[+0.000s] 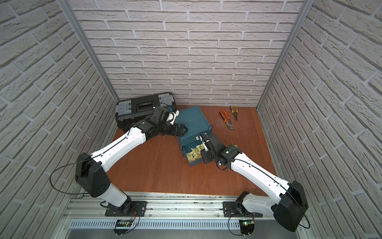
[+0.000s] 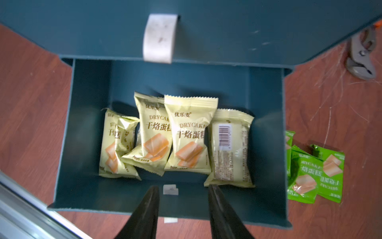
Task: Take the cookies out of the drawer
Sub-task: Open the drawer in the storage box.
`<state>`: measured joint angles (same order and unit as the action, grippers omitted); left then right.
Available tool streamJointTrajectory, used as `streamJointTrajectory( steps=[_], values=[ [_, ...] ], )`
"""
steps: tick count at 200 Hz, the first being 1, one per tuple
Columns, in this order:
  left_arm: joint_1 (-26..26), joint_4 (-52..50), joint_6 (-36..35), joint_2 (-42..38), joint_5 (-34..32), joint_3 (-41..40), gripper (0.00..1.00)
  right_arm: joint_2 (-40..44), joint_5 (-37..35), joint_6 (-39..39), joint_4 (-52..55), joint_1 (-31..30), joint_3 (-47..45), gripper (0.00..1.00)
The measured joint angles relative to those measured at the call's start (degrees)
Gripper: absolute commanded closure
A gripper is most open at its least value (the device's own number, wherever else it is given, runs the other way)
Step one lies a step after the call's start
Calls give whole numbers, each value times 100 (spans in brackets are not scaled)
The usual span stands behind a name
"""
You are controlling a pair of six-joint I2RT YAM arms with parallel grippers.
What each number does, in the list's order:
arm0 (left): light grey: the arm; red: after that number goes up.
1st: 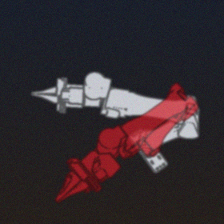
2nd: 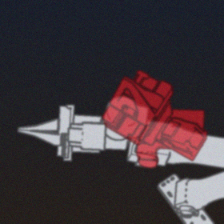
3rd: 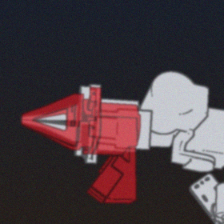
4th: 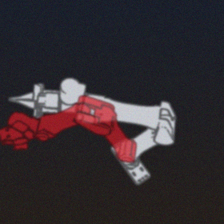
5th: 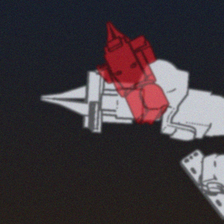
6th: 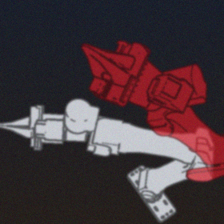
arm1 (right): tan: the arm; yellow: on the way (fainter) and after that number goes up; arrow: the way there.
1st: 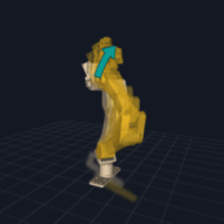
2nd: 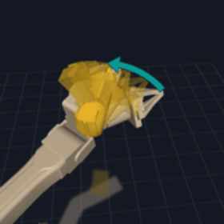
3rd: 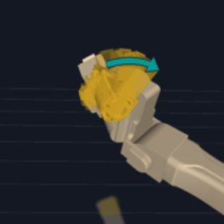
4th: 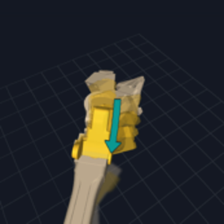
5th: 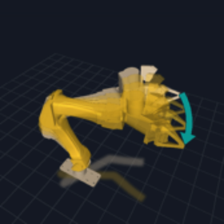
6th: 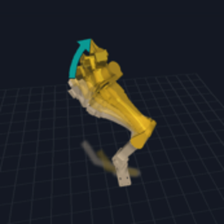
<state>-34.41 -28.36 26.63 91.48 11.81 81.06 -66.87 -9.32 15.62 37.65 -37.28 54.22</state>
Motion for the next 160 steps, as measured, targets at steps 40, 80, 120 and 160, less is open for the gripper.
streamJointTrajectory(
  steps=[40,80,120,160],
  values=[
    [0,2,0,0,-4,0,1,2243,151,850,-695,50,-1178,42],
    [0,2,-2,0,-2,0,2,2135,1187,1497,-1309,81,-1893,41],
    [0,2,0,0,-2,0,1,2382,1902,1886,-1537,557,-2603,41],
    [-2,2,0,0,-4,0,2,2564,2479,2098,-1891,1137,-2889,43]
  ],
)
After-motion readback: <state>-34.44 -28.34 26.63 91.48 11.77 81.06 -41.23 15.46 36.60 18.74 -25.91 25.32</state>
